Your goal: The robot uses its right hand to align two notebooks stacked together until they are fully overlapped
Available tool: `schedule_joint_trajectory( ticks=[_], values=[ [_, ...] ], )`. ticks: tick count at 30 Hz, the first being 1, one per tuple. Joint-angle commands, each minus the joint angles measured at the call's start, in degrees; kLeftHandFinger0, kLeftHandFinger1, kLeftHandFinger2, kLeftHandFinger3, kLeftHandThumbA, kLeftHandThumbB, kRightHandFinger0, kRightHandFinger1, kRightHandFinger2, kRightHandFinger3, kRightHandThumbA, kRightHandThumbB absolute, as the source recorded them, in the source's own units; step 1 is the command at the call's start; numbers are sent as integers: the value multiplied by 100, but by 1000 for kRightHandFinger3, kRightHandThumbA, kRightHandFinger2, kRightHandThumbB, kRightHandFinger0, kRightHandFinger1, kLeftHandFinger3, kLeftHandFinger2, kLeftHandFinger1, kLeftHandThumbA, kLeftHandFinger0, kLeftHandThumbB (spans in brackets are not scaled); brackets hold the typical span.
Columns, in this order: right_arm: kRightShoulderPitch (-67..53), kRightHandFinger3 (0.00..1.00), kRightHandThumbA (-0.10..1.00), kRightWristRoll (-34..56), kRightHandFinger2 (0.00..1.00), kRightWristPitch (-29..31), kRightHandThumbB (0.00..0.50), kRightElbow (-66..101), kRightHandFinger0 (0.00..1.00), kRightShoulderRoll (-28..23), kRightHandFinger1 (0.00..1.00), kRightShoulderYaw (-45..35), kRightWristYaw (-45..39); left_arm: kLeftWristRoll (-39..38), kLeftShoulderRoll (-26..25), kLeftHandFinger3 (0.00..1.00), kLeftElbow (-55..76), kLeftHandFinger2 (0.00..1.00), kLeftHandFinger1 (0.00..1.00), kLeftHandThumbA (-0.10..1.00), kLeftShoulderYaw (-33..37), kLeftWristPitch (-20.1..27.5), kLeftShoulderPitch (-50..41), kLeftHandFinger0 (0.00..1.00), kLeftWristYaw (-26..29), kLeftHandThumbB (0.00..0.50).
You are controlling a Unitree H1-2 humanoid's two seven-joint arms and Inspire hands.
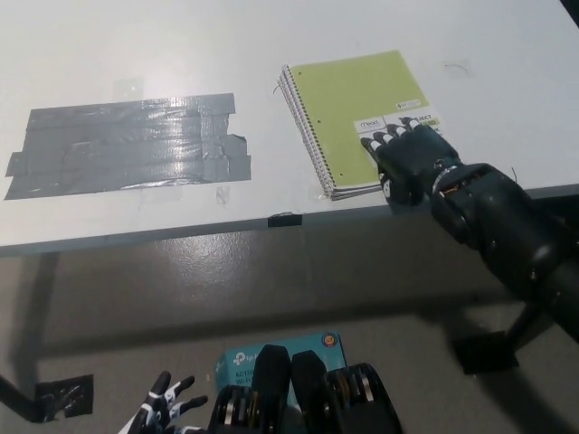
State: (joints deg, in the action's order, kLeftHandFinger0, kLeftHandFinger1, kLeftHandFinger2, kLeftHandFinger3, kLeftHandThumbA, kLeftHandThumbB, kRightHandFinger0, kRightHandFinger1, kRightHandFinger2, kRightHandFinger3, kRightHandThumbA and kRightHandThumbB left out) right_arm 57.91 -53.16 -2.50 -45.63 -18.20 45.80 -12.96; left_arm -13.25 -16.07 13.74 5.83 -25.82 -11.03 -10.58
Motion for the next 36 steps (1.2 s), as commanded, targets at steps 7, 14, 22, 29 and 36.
schedule_joint_trajectory(
  ticks=[7,14,22,29,36],
  values=[
    [1153,1000,1000,-21,1000,233,467,12,1000,-114,1000,-355,-107,122,-22,1000,16,865,598,1000,-28,138,-166,507,-76,500],
    [1582,1000,1000,246,1000,205,449,303,1000,-317,1000,-826,-416,40,-28,1000,-36,890,683,1000,-63,125,-219,614,-146,500],
    [1360,1000,1000,894,1000,196,420,1513,1000,-922,1000,-1881,-656,-24,-13,1000,-57,868,643,1000,-144,170,-336,547,-158,500],
    [-979,1000,1000,1888,1000,-1088,323,5566,1000,-2042,1000,-3620,-1636,80,19,1000,-37,826,626,1000,-123,195,-424,563,-95,500],
    [-3982,1000,1000,2503,1000,-1006,260,6902,1000,-2088,1000,-5282,-1082,-34,48,1000,-60,900,707,1000,-291,158,-426,600,-35,500]
  ],
)
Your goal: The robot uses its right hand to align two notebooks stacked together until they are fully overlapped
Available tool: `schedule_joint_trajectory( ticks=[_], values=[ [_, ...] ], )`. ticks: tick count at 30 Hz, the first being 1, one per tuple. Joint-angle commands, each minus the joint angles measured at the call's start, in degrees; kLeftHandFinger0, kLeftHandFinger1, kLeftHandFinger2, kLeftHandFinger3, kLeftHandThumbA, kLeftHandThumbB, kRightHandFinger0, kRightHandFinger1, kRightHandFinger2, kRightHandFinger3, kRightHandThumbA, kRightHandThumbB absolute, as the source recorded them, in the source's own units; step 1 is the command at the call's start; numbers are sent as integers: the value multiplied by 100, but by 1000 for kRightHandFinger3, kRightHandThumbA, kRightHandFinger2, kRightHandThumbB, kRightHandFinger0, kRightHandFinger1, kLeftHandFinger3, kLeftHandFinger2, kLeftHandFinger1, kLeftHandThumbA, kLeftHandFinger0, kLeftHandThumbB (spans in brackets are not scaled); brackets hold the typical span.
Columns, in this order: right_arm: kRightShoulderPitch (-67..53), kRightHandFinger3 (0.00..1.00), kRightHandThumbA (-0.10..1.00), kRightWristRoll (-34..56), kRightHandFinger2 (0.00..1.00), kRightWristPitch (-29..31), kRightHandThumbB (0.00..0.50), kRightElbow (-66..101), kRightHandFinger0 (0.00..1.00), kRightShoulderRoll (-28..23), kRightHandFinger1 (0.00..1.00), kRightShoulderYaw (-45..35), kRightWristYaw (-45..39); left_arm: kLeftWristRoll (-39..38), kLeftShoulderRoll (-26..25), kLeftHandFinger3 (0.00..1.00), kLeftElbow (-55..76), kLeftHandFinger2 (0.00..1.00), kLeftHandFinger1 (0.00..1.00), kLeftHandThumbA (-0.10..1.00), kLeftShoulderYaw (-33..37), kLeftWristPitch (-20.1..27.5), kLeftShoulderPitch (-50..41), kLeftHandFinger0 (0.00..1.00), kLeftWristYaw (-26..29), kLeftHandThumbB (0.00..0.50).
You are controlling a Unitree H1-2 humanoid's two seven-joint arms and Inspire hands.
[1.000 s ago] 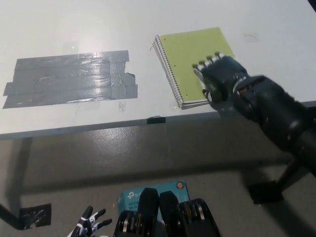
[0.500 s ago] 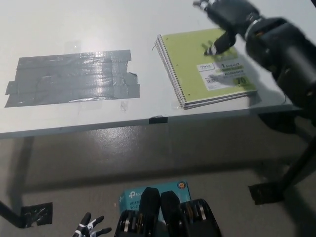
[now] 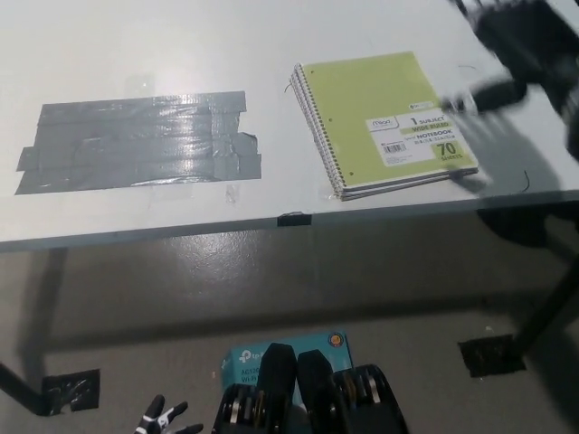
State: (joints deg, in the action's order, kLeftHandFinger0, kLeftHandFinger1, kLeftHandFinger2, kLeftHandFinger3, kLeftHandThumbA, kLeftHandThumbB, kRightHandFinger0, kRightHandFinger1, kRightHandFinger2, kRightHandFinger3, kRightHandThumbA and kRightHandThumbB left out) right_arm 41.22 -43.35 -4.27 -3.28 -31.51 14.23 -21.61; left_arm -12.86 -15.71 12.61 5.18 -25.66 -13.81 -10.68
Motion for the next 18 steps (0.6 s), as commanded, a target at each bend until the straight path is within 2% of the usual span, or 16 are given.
schedule_joint_trajectory(
  ticks=[1,2,5,8,11,12,15,16,18],
  values=[
    [-2644,1000,1000,1504,1000,-778,268,2644,1000,-692,1000,-2247,-118,-68,35,1000,46,899,709,1000,-246,168,-161,603,1,500],
    [-2860,1000,1000,1554,1000,-755,257,2643,1000,-625,1000,-2329,-86,-39,38,1000,37,887,687,1000,-260,240,-184,593,18,500],
    [-3816,1000,1000,1625,1000,-508,258,2545,1000,-235,1000,-2617,246,70,44,1000,57,917,724,1000,-295,305,-225,604,97,500],
    [-3966,1000,1000,1707,1000,-405,251,2456,1000,-95,1000,-2687,319,171,38,1000,55,915,715,1000,-304,347,-215,605,140,500],
    [-4389,1000,1000,1807,1000,-30,204,2201,1000,311,1000,-2858,656,148,110,1000,-8,936,712,1000,-430,446,-182,714,160,500],
    [-4426,1000,1000,1781,1000,20,213,2159,1000,376,1000,-2863,688,104,150,1000,-8,926,704,1000,-489,460,-205,722,159,500],
    [-4595,1000,1000,1645,1000,359,195,1886,1000,611,1000,-2819,988,119,234,1000,14,912,679,1000,-606,492,-291,643,165,500],
    [-4717,1000,1000,1800,1000,496,193,1635,1000,811,1000,-2796,1093,273,224,1000,25,897,699,1000,-582,483,-308,693,192,500],
    [-4745,1000,1000,1726,1000,692,197,1323,1000,914,1000,-2697,1244,262,246,1000,-6,905,733,1000,-616,469,-256,716,164,500]
  ],
)
